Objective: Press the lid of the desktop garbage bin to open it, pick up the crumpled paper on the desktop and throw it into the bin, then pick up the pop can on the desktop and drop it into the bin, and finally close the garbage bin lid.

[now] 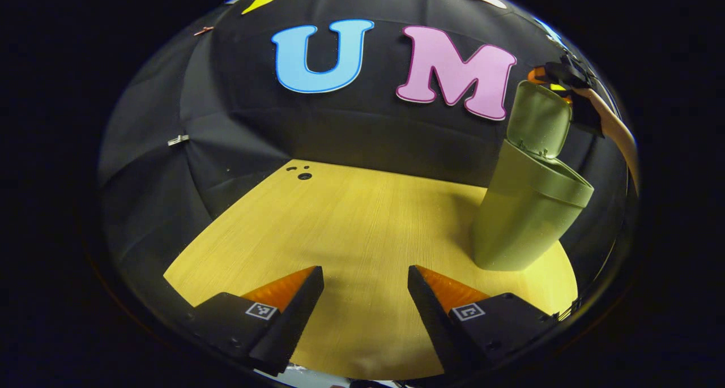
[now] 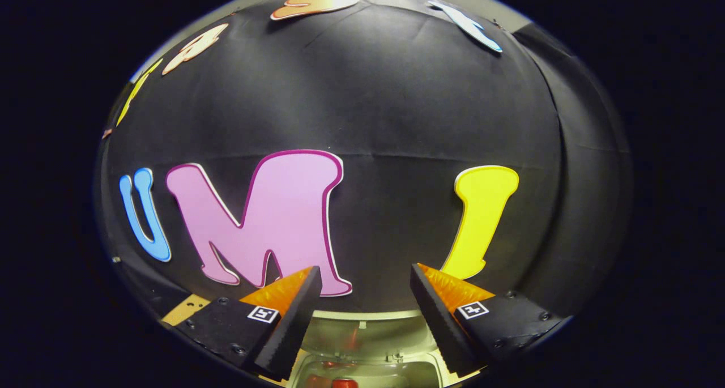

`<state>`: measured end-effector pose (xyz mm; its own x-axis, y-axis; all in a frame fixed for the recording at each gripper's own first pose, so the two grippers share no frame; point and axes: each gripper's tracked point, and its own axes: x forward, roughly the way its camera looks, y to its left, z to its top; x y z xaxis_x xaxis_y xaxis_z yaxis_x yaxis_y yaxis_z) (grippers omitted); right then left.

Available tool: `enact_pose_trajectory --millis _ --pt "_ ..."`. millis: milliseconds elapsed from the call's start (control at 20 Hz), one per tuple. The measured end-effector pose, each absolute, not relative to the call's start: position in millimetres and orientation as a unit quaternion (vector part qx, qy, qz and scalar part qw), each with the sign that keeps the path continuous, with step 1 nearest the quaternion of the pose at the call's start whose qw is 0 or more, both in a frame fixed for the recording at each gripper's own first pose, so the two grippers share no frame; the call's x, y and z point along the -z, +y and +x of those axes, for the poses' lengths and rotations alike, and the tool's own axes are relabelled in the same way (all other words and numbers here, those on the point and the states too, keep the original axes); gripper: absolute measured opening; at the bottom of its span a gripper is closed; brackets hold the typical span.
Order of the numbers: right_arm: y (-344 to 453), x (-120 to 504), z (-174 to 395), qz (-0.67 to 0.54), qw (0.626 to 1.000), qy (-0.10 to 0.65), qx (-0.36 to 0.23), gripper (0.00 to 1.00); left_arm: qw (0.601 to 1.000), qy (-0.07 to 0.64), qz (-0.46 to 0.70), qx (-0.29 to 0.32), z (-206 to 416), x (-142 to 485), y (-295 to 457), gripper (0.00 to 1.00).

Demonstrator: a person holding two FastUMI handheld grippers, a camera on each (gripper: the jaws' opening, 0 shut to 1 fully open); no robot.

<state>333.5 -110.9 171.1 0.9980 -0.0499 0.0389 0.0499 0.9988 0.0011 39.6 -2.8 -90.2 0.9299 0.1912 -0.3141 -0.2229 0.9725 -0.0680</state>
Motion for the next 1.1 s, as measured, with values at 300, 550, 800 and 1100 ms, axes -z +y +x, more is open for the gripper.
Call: enact_pose_trajectory --millis 300,550,800,1100 --pt "-108 -153 300 0.001 1.0 0.025 0.0 0.98 0.987 0.146 -0.045 -0.057 39 80 -20 0.96" --pt "-109 -115 262 -0.024 0.998 0.058 0.015 0.98 0.99 0.137 -0.013 -0.015 38 74 -15 0.96" --pt "-109 -63 233 -0.017 0.995 0.094 0.023 0.98 0.99 0.144 -0.008 0.01 29 82 -15 0.96" --pt "-114 -23 221 0.015 0.992 0.122 0.042 0.98 0.987 0.161 0.007 0.014 16 96 -2 0.96"
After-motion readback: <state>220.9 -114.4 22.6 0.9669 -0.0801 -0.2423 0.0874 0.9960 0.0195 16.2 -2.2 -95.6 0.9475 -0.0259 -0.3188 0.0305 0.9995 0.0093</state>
